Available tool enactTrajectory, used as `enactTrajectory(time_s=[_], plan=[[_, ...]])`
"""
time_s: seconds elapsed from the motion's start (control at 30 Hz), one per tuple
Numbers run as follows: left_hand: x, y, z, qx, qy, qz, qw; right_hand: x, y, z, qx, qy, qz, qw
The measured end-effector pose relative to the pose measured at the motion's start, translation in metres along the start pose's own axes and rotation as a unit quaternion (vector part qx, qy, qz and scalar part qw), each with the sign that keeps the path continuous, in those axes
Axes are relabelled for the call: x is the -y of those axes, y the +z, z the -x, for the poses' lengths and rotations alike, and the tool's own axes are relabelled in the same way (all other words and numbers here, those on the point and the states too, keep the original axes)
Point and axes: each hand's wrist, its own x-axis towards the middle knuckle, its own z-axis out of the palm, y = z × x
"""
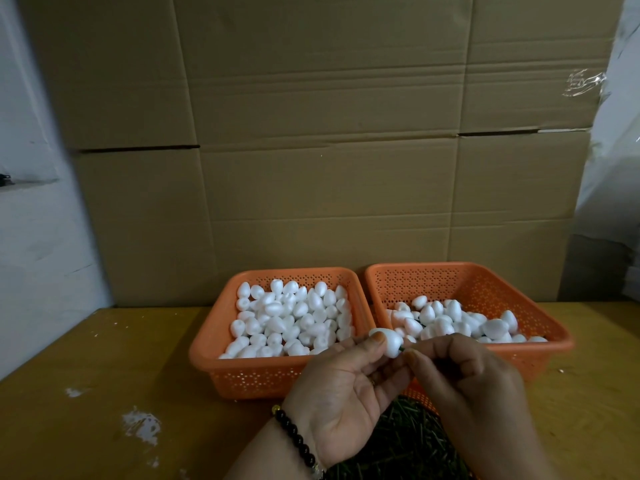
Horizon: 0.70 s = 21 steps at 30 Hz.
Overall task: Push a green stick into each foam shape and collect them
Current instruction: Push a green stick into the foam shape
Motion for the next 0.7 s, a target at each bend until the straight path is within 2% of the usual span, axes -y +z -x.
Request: enactTrajectory(time_s=[0.43,0.7], plan=[[-0.0022,0.0011,0.0022,-0.002,0.000,-0.011,1.000,0.0040,-0.0015,-0.0007,0.012,0.008,-0.010,1.000],[-0.0031,-0.0004,0.0028,0.012,-0.006,-0.018,1.000,0.0065,-0.0020,0.0003,0.021,0.045,-0.066,0.997]])
